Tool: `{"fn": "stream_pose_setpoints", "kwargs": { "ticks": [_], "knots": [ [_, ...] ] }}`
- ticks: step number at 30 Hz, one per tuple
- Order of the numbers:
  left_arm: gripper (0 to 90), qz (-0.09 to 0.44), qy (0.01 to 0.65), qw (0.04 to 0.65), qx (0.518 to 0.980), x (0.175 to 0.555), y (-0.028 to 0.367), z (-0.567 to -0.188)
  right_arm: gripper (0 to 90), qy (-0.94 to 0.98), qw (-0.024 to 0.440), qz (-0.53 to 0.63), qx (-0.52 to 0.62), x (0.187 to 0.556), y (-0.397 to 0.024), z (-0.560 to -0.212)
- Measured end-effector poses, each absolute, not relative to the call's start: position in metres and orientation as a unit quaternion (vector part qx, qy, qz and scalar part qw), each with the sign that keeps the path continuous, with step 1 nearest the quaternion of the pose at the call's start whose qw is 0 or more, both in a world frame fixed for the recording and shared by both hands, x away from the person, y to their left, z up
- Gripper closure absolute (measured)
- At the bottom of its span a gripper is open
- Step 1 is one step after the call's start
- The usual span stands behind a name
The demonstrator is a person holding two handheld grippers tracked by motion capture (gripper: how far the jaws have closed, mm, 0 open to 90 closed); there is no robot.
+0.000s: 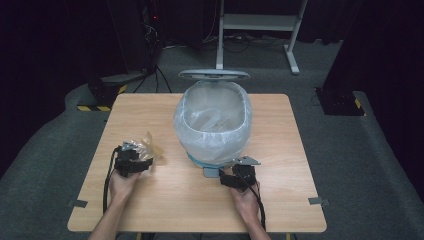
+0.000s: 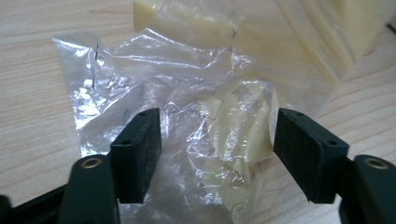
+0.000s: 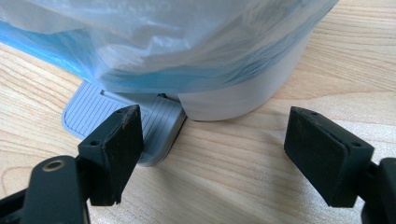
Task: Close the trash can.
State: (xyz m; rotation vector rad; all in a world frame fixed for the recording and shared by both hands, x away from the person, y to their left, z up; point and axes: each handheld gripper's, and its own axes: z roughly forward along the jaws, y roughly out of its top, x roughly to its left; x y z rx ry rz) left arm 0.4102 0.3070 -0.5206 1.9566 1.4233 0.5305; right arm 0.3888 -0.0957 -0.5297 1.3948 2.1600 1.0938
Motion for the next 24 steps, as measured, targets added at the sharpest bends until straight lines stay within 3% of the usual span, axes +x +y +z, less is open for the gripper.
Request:
{"fn": "stream_pose_setpoints", "kwargs": {
  "ticks": [9, 24],
  "knots": [
    [42.4, 0.234, 0.524, 0.320, 0.754, 0.404, 0.304, -0.524, 19.6, 0.761, 0.173, 0.385, 0.492, 0.389, -0.096, -0.530],
    [76.7, 0.248, 0.517, 0.336, 0.748, 0.397, 0.305, -0.527, 19.8, 0.761, 0.172, 0.386, 0.491, 0.389, -0.096, -0.530]
  ]
}}
